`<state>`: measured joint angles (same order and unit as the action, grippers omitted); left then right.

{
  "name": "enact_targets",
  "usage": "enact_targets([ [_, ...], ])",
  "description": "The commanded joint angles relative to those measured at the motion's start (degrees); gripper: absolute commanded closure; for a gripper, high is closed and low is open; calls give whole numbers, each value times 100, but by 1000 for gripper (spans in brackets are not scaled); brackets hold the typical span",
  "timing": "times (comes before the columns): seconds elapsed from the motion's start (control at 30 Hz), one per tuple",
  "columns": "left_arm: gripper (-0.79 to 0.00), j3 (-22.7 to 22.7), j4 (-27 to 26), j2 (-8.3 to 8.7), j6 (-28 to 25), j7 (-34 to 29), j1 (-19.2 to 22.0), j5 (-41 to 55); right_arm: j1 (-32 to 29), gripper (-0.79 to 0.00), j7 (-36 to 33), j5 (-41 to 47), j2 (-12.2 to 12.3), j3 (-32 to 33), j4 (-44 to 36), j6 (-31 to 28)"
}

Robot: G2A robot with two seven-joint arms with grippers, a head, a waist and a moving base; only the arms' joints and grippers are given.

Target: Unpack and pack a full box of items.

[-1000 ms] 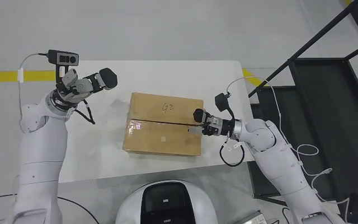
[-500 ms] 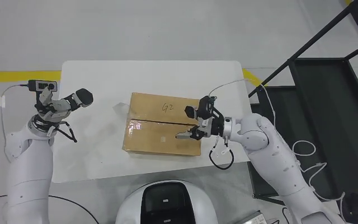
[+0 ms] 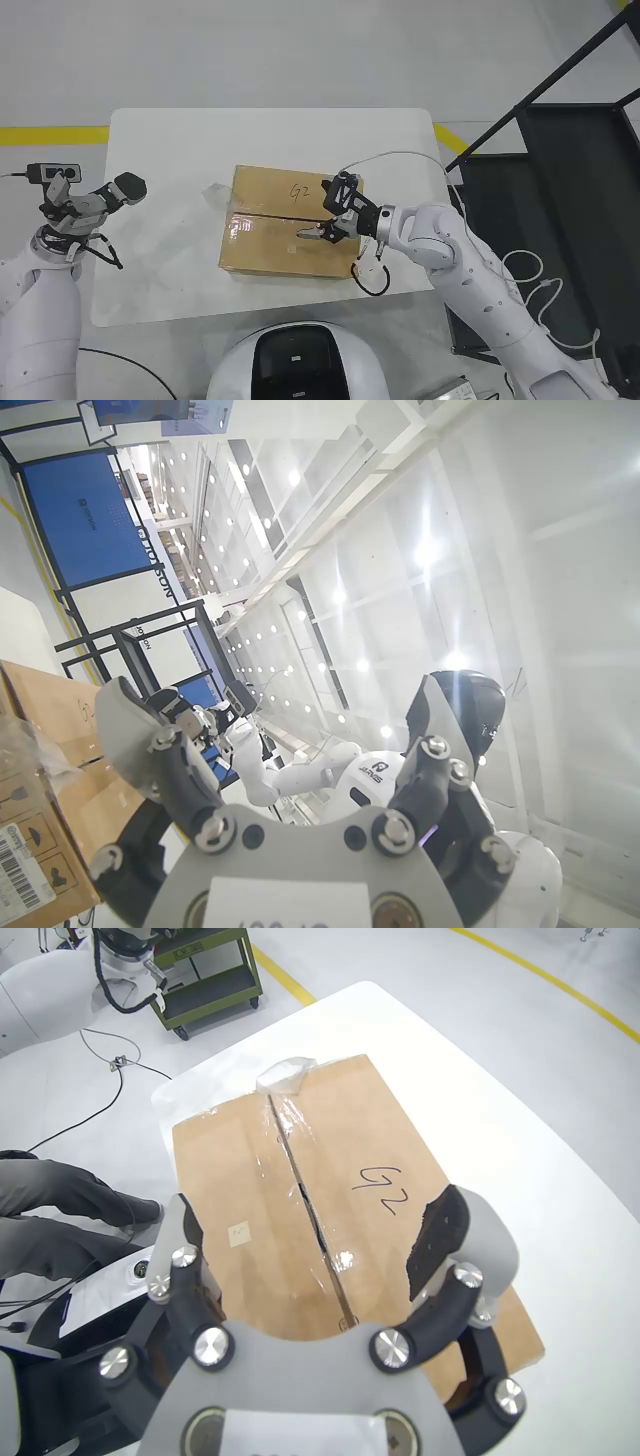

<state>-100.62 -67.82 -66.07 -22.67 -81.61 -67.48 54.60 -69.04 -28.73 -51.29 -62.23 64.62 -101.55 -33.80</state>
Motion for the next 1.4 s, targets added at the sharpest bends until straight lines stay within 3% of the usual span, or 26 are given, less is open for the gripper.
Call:
enact_targets([
  [0.0,-785,0,0,0,0,0,0,0,0,-785,-1,0,0,0,0,1],
  [0.13,-785,-71,-35,0,-25,467,-120,-26,-18,-785,18,14,-5,-37,-39,4],
  [0.2,-785,-204,-77,15,-315,804,-205,-216,91,-785,-116,-244,-19,-140,-168,115],
  [0.37,-785,-586,-71,86,-677,1617,-419,-853,649,-785,-409,-1028,-166,-862,-250,540],
  [0.6,-785,-966,-185,191,-582,2450,-654,-1700,1374,-785,-537,-1691,-501,-1903,191,1412],
  [0.83,-785,-975,-199,194,-567,2476,-662,-1710,1672,-785,-104,-1675,-781,-2381,589,2027],
  [1.27,-785,-975,-199,194,-567,2476,-662,-1710,1721,-785,198,-1572,-829,-2419,662,1807],
  [1.37,-785,-975,-199,194,-567,2476,-662,-1710,1628,-785,577,-1364,-843,-2364,761,1638],
])
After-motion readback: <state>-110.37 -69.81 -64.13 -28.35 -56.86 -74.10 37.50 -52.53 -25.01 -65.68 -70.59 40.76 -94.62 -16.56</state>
